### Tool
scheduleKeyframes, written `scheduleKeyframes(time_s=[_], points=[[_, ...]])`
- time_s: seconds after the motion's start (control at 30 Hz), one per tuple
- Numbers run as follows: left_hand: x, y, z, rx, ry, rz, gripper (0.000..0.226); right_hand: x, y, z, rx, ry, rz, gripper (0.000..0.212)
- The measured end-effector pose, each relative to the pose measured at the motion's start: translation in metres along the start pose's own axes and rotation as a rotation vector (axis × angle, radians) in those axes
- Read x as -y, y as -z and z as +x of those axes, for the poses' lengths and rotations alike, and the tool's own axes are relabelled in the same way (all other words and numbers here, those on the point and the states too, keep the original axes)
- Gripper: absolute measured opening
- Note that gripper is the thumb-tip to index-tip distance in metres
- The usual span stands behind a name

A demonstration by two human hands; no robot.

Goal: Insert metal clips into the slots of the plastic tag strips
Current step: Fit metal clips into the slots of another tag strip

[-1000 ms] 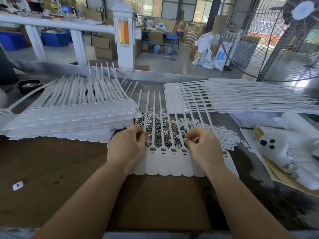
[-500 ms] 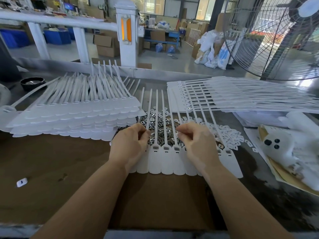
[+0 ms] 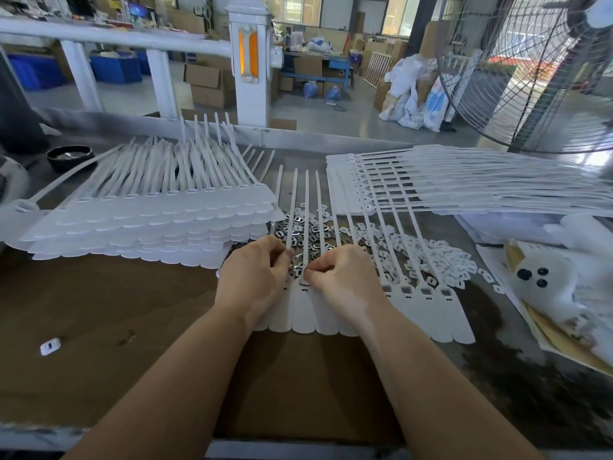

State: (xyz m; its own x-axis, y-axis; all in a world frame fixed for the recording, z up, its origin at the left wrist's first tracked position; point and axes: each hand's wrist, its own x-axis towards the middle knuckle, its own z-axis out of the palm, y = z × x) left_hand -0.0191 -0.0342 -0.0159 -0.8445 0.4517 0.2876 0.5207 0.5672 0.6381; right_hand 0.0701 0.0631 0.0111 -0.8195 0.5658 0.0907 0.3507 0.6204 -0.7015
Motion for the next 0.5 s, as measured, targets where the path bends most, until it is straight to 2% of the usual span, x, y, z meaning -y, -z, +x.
scheduleKeyframes(time_s=[0.33,0.5], points=[[0.0,0.0,0.0,0.014,-0.005,0.005,0.017,0.006,0.006,0.008,0.107,-0.136,0.031,0.007],[0.0,0.0,0.0,0.02,-0.001,0.003,0.017,0.009,0.011,0.01,0.154,-0.124,0.002,0.01]])
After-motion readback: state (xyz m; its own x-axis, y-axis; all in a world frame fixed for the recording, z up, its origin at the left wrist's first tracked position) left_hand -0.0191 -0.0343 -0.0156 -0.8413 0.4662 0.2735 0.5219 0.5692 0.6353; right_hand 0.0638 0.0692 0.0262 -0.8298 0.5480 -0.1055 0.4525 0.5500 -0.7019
